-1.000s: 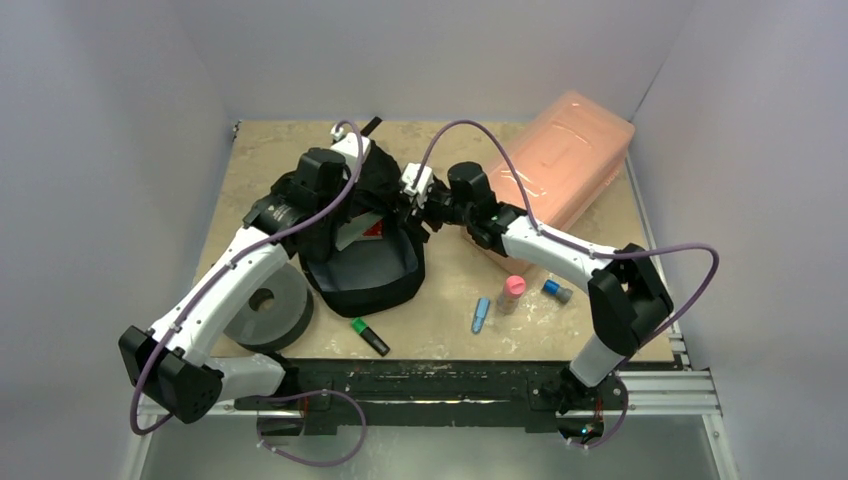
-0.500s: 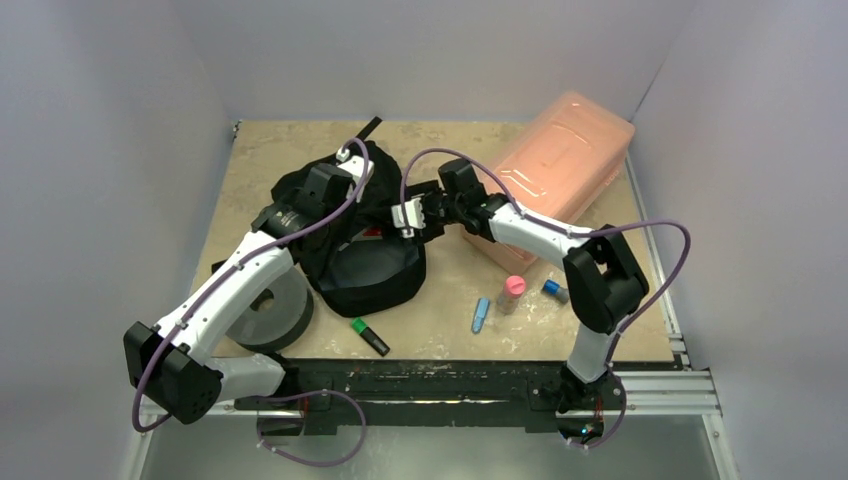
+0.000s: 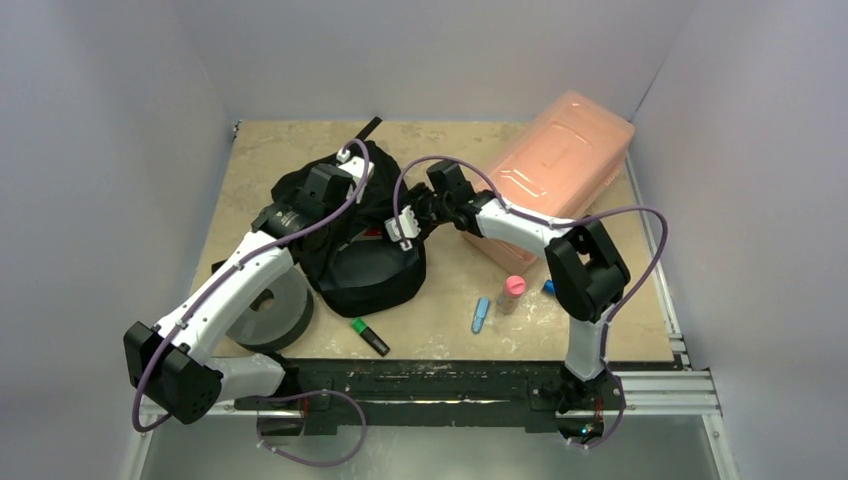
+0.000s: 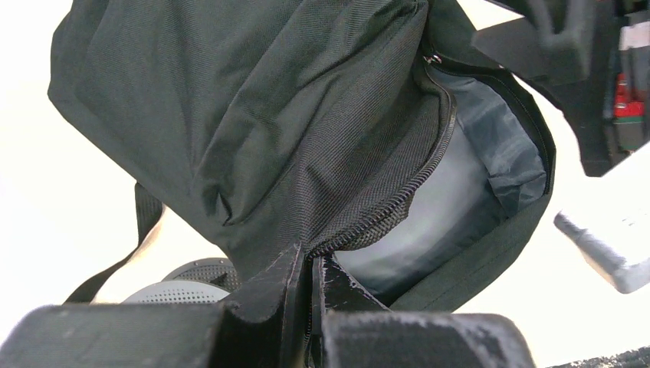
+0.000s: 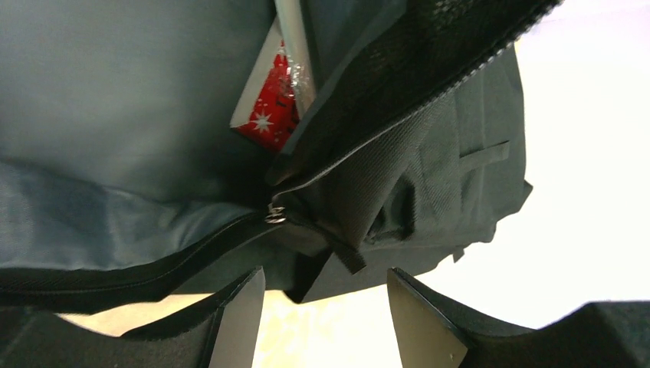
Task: Pack the student bag
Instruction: Zip the student bag at the center of the board.
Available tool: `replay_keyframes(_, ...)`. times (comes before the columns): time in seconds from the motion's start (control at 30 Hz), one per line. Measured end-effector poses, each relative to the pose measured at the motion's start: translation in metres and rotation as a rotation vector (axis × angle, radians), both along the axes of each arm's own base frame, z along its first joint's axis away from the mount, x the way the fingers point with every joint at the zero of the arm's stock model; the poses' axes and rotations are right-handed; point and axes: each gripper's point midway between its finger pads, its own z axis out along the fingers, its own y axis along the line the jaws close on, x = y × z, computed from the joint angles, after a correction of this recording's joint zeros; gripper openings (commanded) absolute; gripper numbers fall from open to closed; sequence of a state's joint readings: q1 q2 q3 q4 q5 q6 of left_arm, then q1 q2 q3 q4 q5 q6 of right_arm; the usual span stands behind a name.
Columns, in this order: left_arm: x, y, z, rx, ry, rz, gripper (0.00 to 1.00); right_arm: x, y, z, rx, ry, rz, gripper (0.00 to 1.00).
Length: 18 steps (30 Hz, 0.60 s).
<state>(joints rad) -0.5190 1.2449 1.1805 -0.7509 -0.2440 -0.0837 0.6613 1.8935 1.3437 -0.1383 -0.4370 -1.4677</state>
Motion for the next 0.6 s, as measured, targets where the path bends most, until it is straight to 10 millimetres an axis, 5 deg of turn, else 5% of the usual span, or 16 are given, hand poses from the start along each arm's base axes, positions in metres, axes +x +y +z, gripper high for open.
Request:
replay_keyframes(0.37,-0.001,-0.001,-0.001,-0.004,0.007,-0.005,0.00,0.017,0.017,-0.011,-0.012,-0.014,0.017,0.55)
replay_keyframes(0.6,-0.002,-0.002,-0.001,-0.007,0.012,-0.010,0.00,0.022,0.019,-0.012,-0.005,-0.030,0.014,0.35)
